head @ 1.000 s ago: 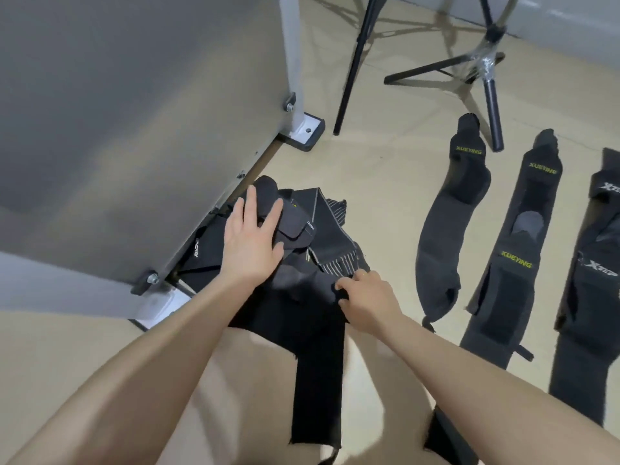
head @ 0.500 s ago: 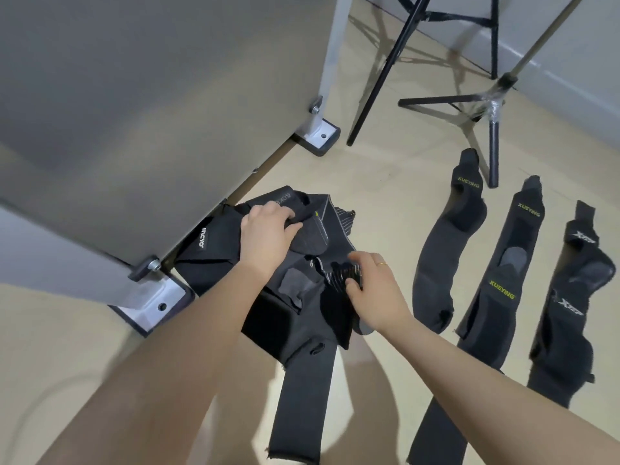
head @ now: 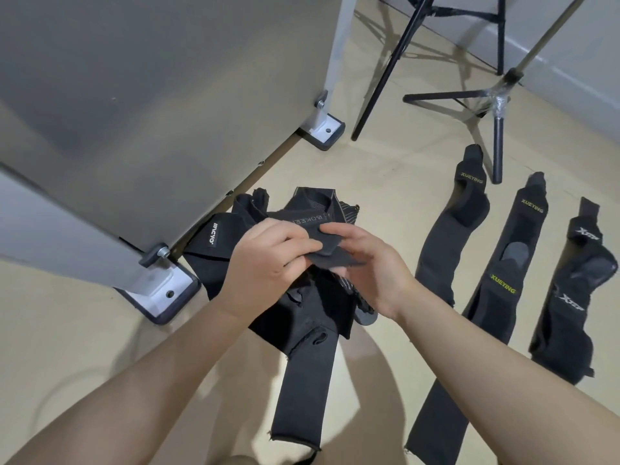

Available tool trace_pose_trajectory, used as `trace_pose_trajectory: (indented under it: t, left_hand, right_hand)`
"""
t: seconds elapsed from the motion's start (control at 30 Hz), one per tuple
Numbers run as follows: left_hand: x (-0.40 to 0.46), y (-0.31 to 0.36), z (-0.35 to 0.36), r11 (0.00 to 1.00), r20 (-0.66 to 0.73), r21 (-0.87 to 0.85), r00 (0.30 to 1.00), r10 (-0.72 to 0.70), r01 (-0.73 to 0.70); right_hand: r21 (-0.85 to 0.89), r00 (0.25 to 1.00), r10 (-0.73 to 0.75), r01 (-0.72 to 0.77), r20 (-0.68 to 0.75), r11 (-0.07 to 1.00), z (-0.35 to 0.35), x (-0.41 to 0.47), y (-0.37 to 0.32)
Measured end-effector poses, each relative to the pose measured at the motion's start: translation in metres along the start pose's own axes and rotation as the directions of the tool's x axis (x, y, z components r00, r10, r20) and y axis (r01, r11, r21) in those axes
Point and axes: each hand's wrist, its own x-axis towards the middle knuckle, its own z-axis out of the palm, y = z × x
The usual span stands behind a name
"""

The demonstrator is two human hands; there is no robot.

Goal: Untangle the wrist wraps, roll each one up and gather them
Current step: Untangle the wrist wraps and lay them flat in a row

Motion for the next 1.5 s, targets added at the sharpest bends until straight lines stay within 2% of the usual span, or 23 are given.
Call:
trace_pose_trajectory:
  t: [0.07,0.2,0.27,0.37,0.5,0.57,0.6,0.63,0.7,0.73,0.77,0.83,0.87,0.9,0.93,1.0,1.07,1.17,1.23,1.3,1.4,1.43,1.5]
  left_hand:
    - [-0.006,0.006,0.0,0.994,0.046,-0.01,0.993,0.109,-0.108]
    - [-0.031,0.019,0.006,0.939,0.196,-0.18,0.925,0.327,-0.294]
    - [-0.044,0.022,0.012,0.921,0.317,-0.207,0.868,0.383,-0.331]
    - [-0.051,0.021,0.011,0.953,0.469,-0.183,0.83,0.301,-0.242]
    - [-0.042,0.02,-0.001,0.993,0.324,0.085,0.945,0.05,-0.082]
    - [-0.037,0.017,0.0,0.969,0.296,0.244,0.955,-0.034,-0.041]
    - [-0.036,0.015,0.002,0.947,0.373,0.319,0.924,-0.084,-0.043]
    - [-0.034,0.014,0.003,0.921,0.504,0.387,0.848,-0.164,-0.052]
    - [-0.033,0.012,0.007,0.872,0.734,0.481,0.584,-0.346,-0.087]
    - [-0.033,0.013,0.01,0.861,0.785,0.501,0.466,-0.408,-0.089]
    - [-0.036,0.014,0.013,0.862,0.813,0.501,0.38,-0.441,-0.07]
    - [-0.047,0.016,0.018,0.884,0.847,0.467,0.303,-0.438,-0.029]
    - [-0.054,0.017,0.021,0.89,0.858,0.455,0.275,-0.434,-0.016]
    - [-0.061,0.018,0.024,0.895,0.866,0.447,0.248,-0.434,0.005]
    - [-0.066,0.018,0.026,0.896,0.87,0.443,0.232,-0.436,0.026]
    - [-0.073,0.017,0.03,0.902,0.872,0.432,0.249,-0.422,0.017]
    - [-0.078,0.013,0.031,0.906,0.866,0.422,0.298,-0.402,-0.006]
    - [-0.084,0.009,0.027,0.917,0.865,0.398,0.324,-0.384,0.023]
    - [-0.087,0.01,0.022,0.925,0.87,0.37,0.319,-0.376,0.084]
    - [-0.091,0.009,0.018,0.922,0.85,0.344,0.36,-0.385,0.176]
    - [-0.094,0.003,0.013,0.873,0.762,0.333,0.444,-0.472,0.358]
    - [-0.094,0.001,0.011,0.859,0.744,0.344,0.447,-0.496,0.379]
    - [-0.096,-0.005,0.009,0.86,0.738,0.367,0.451,-0.501,0.355]
  right_hand:
    - [0.22,0.995,0.098,-0.095,-0.006,0.971,-0.002,-0.002,-0.006]
    - [-0.08,0.977,0.178,-0.188,-0.119,0.979,-0.011,-0.003,-0.004]
    - [-0.116,0.972,0.181,-0.199,-0.151,0.973,-0.018,-0.006,0.0]
    - [-0.208,0.981,0.121,-0.152,-0.152,0.966,-0.036,-0.013,0.001]
    - [-0.52,0.986,0.114,-0.163,-0.125,0.838,-0.065,-0.03,-0.002]
    - [-0.647,0.981,0.095,-0.182,-0.168,0.741,-0.08,-0.036,-0.001]
    - [-0.698,0.98,0.08,-0.188,-0.184,0.691,-0.086,-0.038,0.001]
    - [-0.743,0.978,0.068,-0.194,-0.196,0.64,-0.093,-0.039,0.003]
    - [-0.842,0.969,0.055,-0.237,-0.241,0.484,-0.105,-0.041,0.012]
    - [-0.88,0.958,0.052,-0.28,-0.282,0.383,-0.109,-0.043,0.016]
    - [-0.903,0.942,0.054,-0.333,-0.331,0.271,-0.112,-0.044,0.022]
    - [-0.914,0.913,0.058,-0.405,-0.403,0.026,-0.112,-0.049,0.031]
    - [-0.912,0.911,0.05,-0.408,-0.41,-0.031,-0.11,-0.05,0.035]
    - [-0.922,0.922,0.035,-0.386,-0.386,0.002,-0.107,-0.05,0.04]
    - [-0.937,0.941,0.014,-0.338,-0.338,0.094,-0.101,-0.049,0.043]
    - [-0.96,0.98,-0.072,-0.166,-0.186,0.227,-0.085,-0.043,0.048]
    - [-0.984,0.996,-0.083,-0.031,-0.046,0.178,-0.065,-0.034,0.057]
    - [-1.0,1.0,-0.006,-0.013,-0.013,-0.001,-0.037,-0.028,0.077]
    - [-1.0,0.999,-0.042,-0.014,-0.015,0.027,-0.028,-0.024,0.086]
    - [-0.966,0.993,-0.114,-0.011,-0.042,0.258,-0.029,-0.022,0.085]
    - [-0.735,0.995,-0.04,-0.041,-0.091,0.677,-0.044,-0.028,0.055]
    - [-0.638,0.997,-0.001,-0.048,-0.075,0.768,-0.052,-0.034,0.041]
    - [-0.532,0.997,0.072,-0.083,-0.04,0.843,-0.071,-0.046,0.015]
